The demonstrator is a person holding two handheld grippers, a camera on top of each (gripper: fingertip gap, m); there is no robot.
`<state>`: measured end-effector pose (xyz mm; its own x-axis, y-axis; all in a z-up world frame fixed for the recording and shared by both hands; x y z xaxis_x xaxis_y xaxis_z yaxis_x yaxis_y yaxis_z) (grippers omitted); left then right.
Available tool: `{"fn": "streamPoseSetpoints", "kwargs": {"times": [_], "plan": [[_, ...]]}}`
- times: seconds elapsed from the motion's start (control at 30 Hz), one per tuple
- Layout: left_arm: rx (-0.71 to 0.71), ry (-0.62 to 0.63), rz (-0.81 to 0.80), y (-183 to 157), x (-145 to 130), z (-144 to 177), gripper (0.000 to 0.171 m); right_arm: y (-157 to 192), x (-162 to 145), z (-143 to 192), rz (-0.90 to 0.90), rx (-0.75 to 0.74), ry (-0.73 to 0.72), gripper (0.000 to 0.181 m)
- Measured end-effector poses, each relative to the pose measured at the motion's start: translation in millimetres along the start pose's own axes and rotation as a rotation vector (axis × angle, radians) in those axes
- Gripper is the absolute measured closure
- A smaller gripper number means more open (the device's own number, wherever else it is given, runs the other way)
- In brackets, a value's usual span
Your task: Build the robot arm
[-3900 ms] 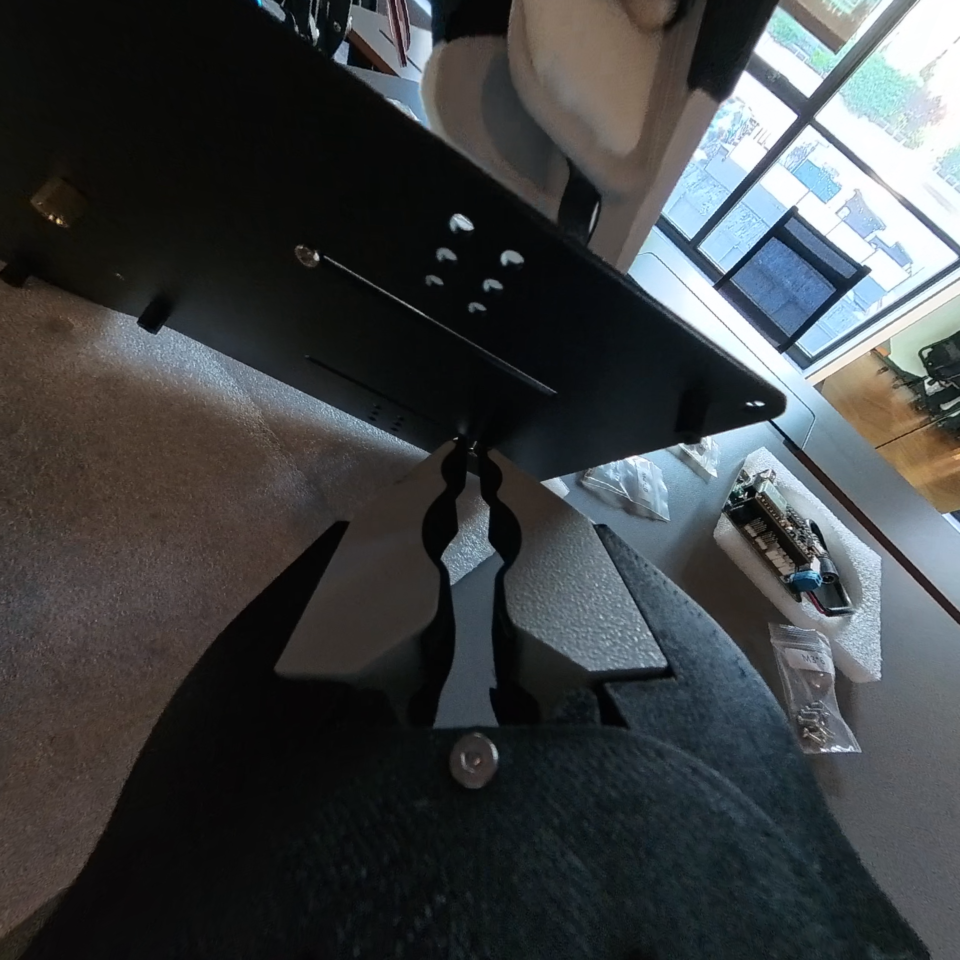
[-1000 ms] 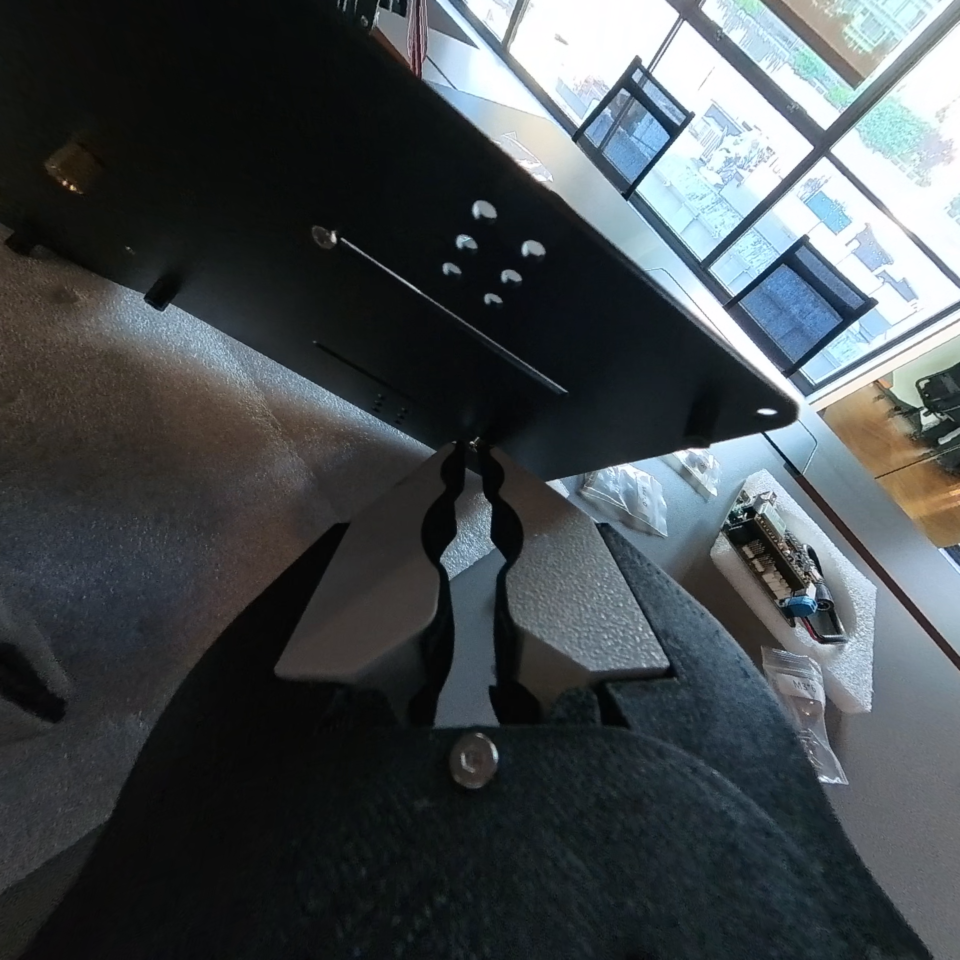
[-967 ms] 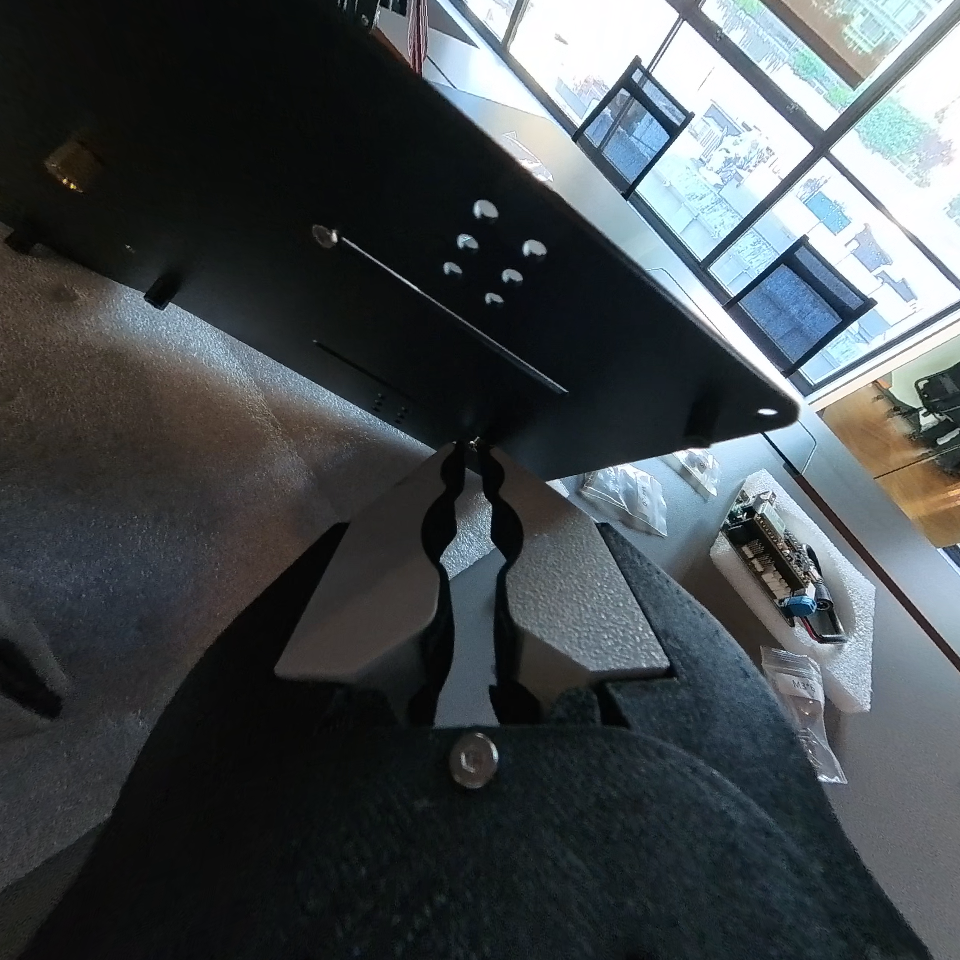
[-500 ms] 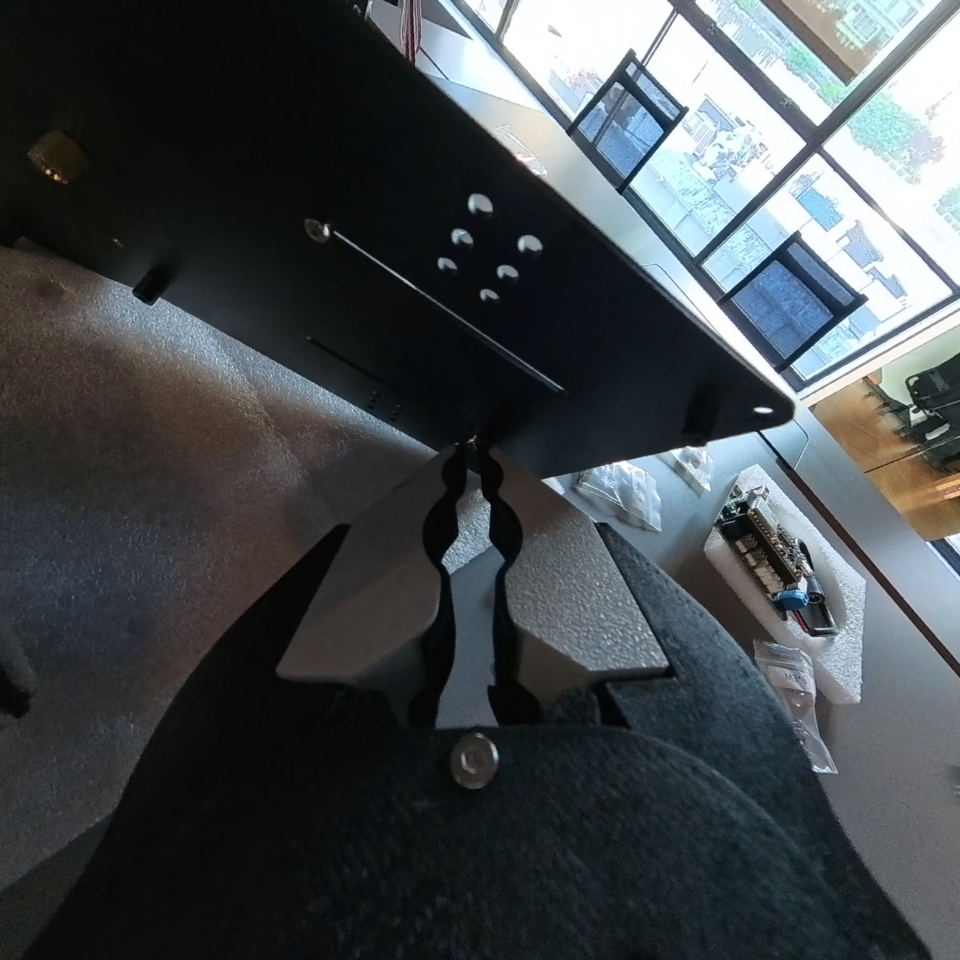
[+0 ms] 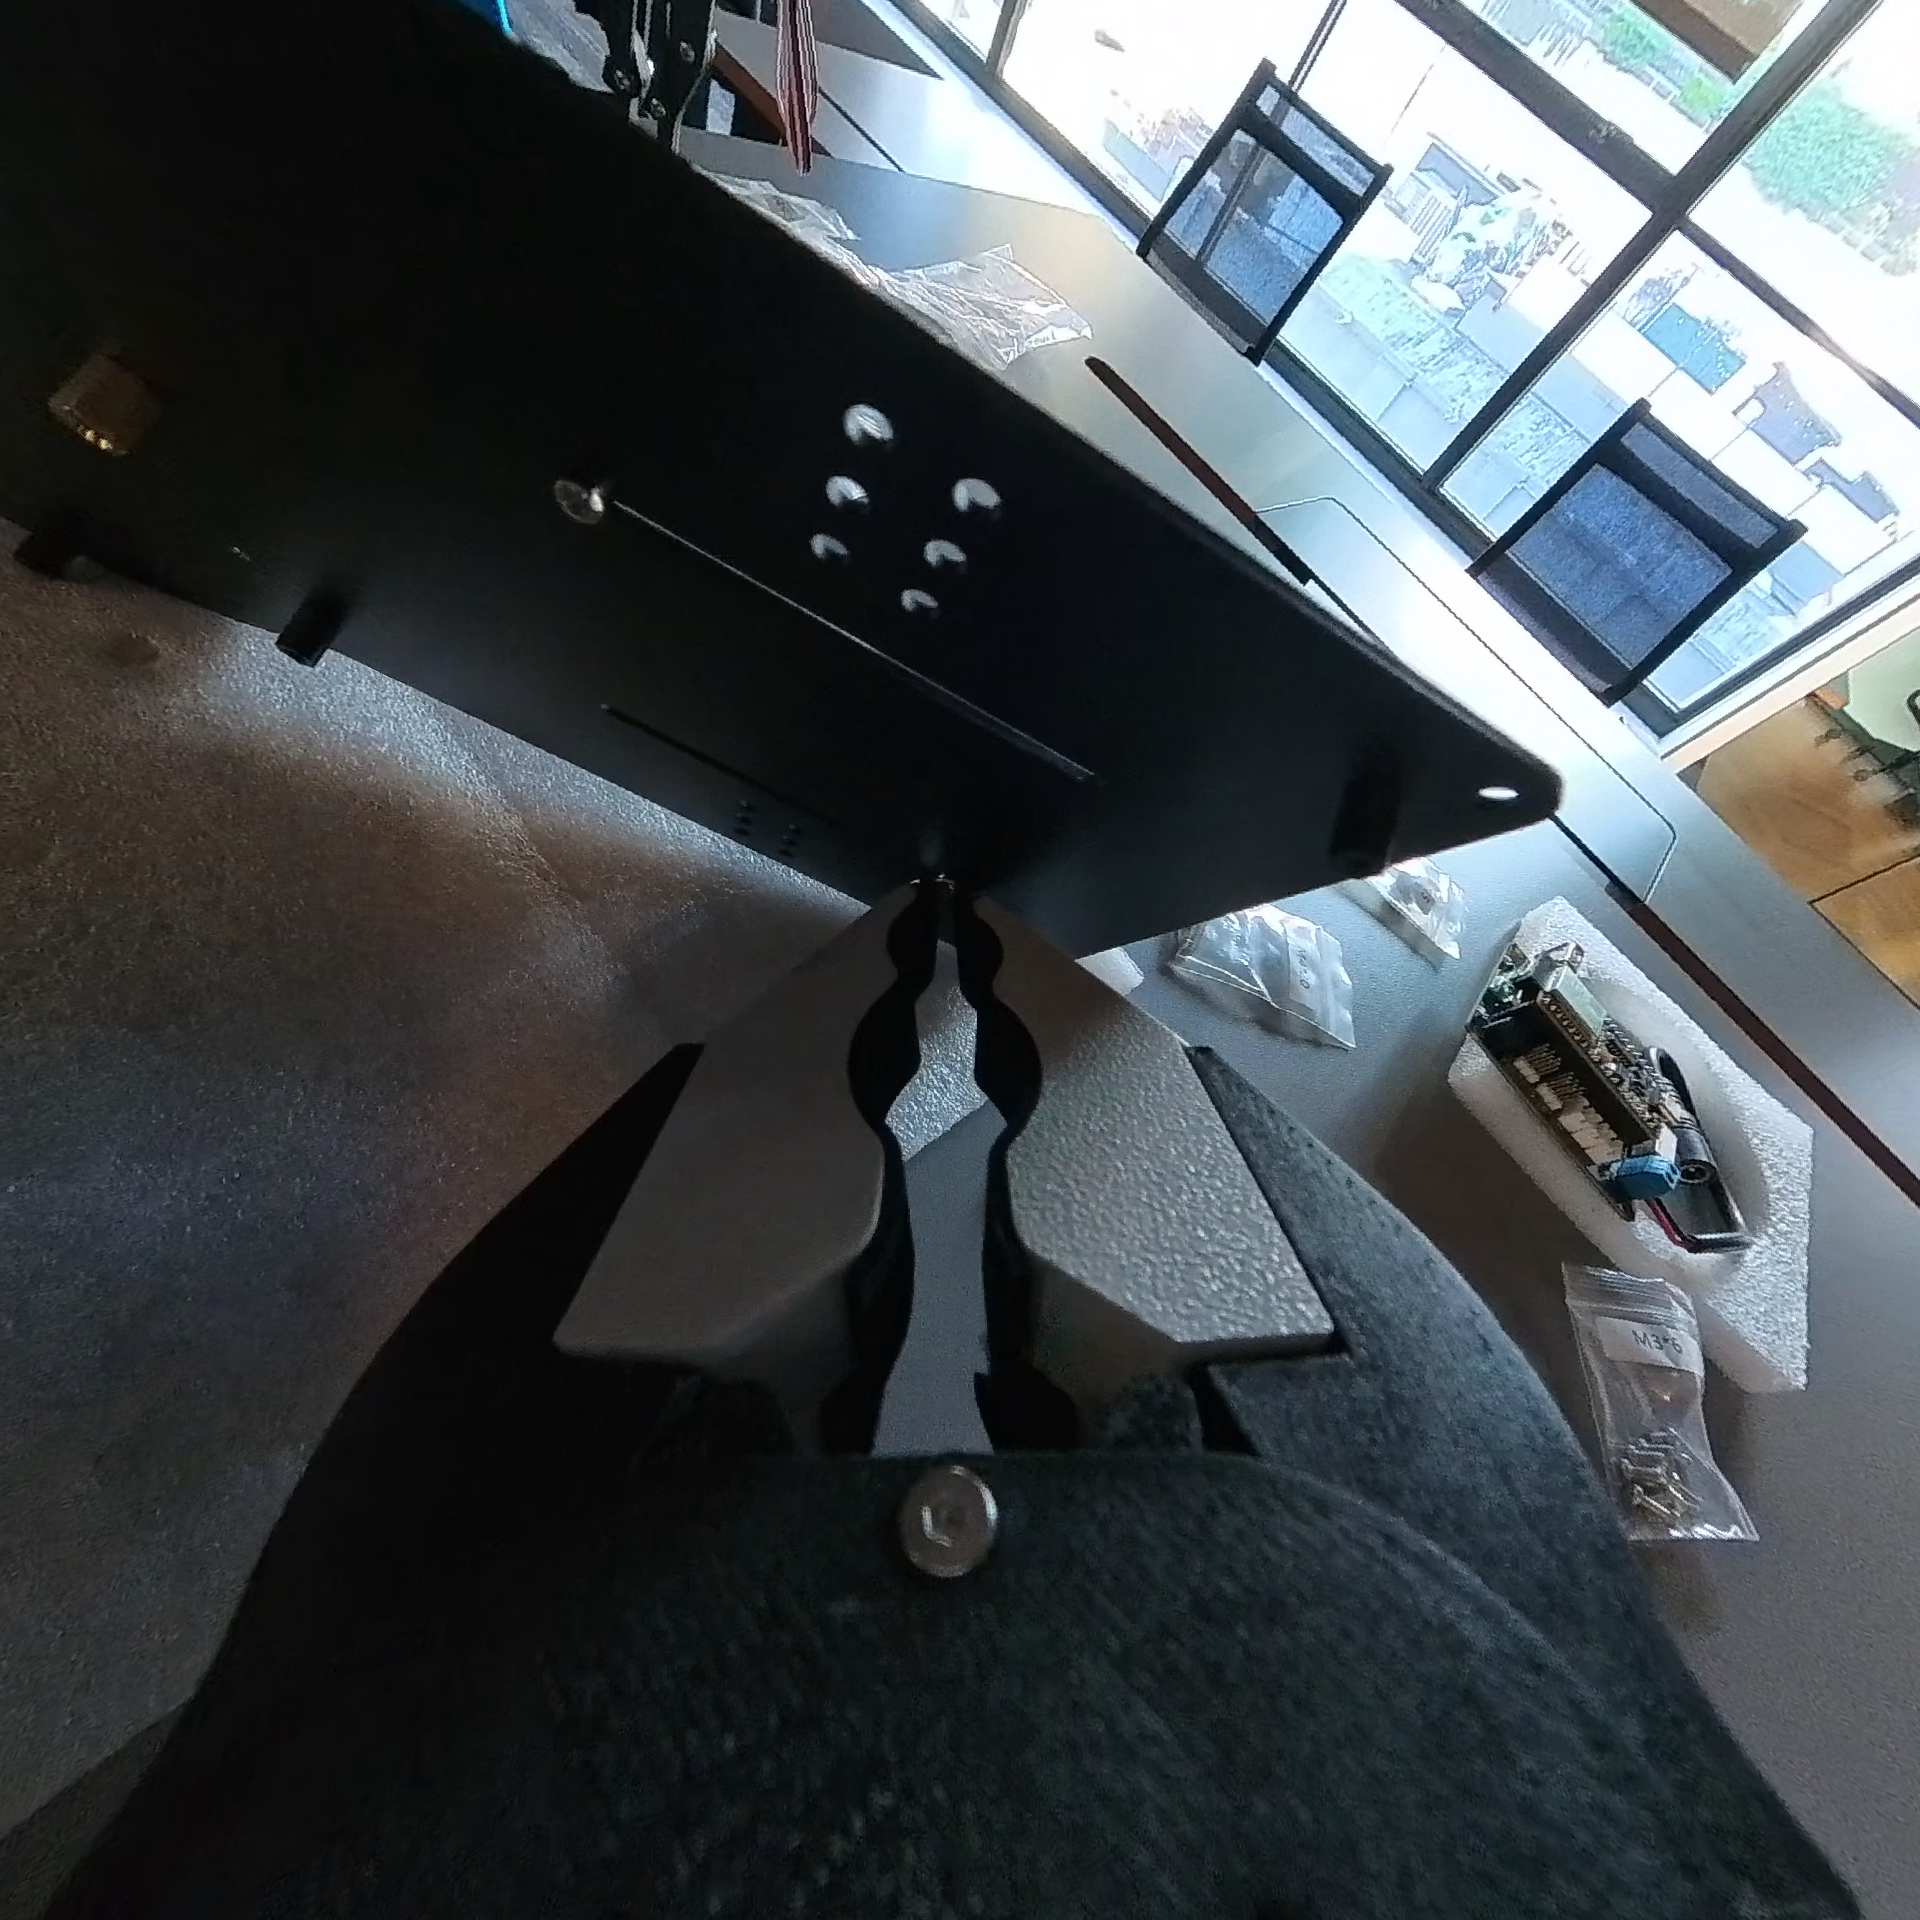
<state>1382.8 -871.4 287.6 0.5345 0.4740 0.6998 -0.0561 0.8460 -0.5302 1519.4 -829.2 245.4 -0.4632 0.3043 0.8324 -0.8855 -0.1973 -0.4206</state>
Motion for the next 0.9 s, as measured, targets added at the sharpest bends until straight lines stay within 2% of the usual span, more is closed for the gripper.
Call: {"fn": "streamPoseSetpoints", "kwargs": {"times": [0.1,0.23,0.3,0.37,0.47,0.6,0.7,0.73,0.8,0.9], "plan": [[0.006,-0.006,-0.098,-19.9,35.5,26.5,0.171,-0.1,0.1,-0.2,-0.001,0.002,0.000,0.178],[0.068,0.078,-0.227,-24.9,95.0,57.2,0.168,-0.7,0.0,-0.7,-0.010,0.011,0.001,0.178],[0.117,0.201,-0.235,-6.2,124.2,61.8,0.153,-0.5,0.1,-1.0,-0.005,0.010,0.000,0.178],[0.143,0.368,-0.159,23.5,148.3,59.1,0.147,-0.6,0.0,-1.0,-0.001,0.012,-0.001,0.178],[0.051,0.528,-0.021,63.5,176.5,42.6,0.167,-0.9,-0.2,-1.1,0.002,0.016,-0.003,0.178],[0.087,0.793,-0.024,105.0,179.1,7.5,0.169,-0.6,-0.3,-1.4,0.010,0.015,-0.004,0.181],[0.031,0.788,0.166,120.3,175.6,-15.8,0.171,-0.3,-0.2,-1.8,0.015,0.013,-0.003,0.181],[0.035,0.799,0.210,125.9,172.4,-20.6,0.167,0.0,-0.2,-1.8,0.019,0.011,-0.003,0.181],[0.082,0.831,0.227,138.5,165.2,-26.9,0.150,0.4,-0.3,-2.1,0.029,0.008,-0.003,0.181],[0.108,0.854,0.199,148.6,155.6,-34.3,0.142,0.6,-0.3,-3.6,0.031,0.018,0.003,0.181]]}}
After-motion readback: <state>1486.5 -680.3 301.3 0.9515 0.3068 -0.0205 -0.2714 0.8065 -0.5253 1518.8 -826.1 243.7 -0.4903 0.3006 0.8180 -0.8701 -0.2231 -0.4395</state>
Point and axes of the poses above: each gripper's, where its closed fingertips meet, z back along the fingers, x out of its top, y = z × x across the jaws, the point moved 9 cm from there along z, back along the fingers, and after that the axes turned 5 degrees about -x, right-handed, at the moved point
